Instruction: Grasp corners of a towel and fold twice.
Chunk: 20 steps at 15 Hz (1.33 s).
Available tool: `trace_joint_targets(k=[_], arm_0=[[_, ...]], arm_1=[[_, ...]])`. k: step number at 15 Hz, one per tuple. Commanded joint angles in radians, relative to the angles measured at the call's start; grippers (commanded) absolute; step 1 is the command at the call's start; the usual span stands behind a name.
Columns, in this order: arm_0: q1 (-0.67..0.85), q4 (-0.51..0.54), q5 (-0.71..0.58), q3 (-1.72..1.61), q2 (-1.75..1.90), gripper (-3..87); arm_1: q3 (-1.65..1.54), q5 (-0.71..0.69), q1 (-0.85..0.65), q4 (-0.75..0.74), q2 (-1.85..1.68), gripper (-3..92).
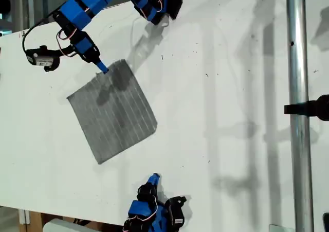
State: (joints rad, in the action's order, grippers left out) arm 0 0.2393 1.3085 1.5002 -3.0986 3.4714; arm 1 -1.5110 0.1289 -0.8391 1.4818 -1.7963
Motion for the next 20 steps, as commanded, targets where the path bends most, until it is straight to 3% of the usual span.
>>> trace_joint_targets(k=[1, 8, 15, 20], arm_0=[[-0.015, 0.008, 0.008, 0.017, 0.003, -2.9], [-0.026, 0.015, -0.034, 0.006, 0.003, -2.9], [-0.023, 0.02, -0.069, 0.002, 0.003, -2.9], [-0.026, 0.021, -0.055, 0.002, 0.003, -2.9]], arm_1=[[0.057, -0.06, -0.031, -0.015, 0.018, 22.8], [-0.064, -0.081, -0.112, -0.08, 0.198, 26.9], [-0.282, -0.064, -0.091, -0.357, 0.318, 27.2], [-0.255, -0.071, -0.084, -0.448, 0.505, 24.1]])
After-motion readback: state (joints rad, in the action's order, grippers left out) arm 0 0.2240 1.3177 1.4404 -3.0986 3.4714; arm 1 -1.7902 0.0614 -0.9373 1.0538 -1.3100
